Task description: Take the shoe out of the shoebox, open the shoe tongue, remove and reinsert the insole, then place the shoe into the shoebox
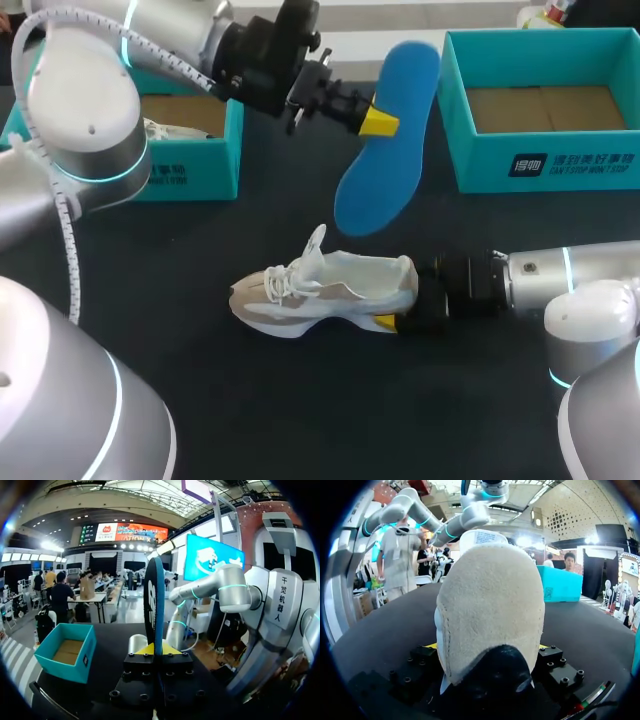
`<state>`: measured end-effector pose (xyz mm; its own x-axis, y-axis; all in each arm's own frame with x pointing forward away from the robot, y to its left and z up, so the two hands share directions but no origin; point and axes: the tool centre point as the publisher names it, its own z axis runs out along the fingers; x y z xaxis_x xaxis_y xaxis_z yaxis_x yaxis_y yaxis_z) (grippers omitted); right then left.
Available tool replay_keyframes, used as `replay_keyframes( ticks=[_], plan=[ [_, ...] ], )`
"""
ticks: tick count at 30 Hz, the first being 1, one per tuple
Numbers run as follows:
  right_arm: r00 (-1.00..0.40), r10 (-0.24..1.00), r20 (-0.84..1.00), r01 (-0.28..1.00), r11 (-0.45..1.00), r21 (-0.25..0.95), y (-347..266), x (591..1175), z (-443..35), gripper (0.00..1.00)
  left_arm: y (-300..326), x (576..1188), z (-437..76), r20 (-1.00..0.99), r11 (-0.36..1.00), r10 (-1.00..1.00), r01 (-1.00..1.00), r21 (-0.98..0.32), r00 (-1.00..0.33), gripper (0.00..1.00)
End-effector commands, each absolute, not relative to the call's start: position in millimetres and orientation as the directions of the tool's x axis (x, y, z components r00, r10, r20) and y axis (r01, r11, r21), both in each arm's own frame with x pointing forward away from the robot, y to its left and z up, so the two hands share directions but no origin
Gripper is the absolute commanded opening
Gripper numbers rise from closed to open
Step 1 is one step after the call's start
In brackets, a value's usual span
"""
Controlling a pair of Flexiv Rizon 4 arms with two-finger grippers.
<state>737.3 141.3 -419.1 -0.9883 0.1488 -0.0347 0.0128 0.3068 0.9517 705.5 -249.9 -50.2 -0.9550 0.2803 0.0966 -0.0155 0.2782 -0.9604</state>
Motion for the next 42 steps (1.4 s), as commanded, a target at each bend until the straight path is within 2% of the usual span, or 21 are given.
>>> replay_keyframes(
  ticks=[1,4,8,14,22,32,42],
  plan=[
    [-0.988,0.15,-0.035,0.013,0.309,0.951,142,737,-422,0.0,-251,706,-51,0.096,0.278,0.281,-0.015,-0.96,-0.955,0.0],
    [-0.988,0.15,-0.035,0.013,0.309,0.951,142,737,-422,0.0,-251,706,-51,0.096,0.278,0.281,-0.015,-0.96,-0.955,0.0],
    [-0.988,0.15,-0.035,0.013,0.309,0.951,142,737,-422,0.0,-231,715,-34,0.302,0.326,0.135,-0.245,-0.913,-0.944,0.0],
    [-0.988,0.15,-0.035,0.013,0.309,0.951,142,737,-422,0.0,-228,706,2,0.435,0.273,0.063,-0.404,-0.873,-0.898,0.0],
    [-0.988,0.15,-0.035,0.013,0.309,0.951,142,737,-422,0.0,-242,683,42,0.608,0.169,0.094,-0.589,-0.79,-0.788,0.0],
    [-0.988,0.15,-0.035,0.013,0.309,0.951,142,737,-422,0.0,-257,631,68,0.668,0.171,0.251,-0.648,-0.743,-0.7,0.0],
    [-0.988,0.15,-0.035,0.013,0.309,0.951,142,737,-422,0.0,-243,606,70,0.681,0.165,0.29,-0.666,-0.728,-0.673,0.0]
  ],
)
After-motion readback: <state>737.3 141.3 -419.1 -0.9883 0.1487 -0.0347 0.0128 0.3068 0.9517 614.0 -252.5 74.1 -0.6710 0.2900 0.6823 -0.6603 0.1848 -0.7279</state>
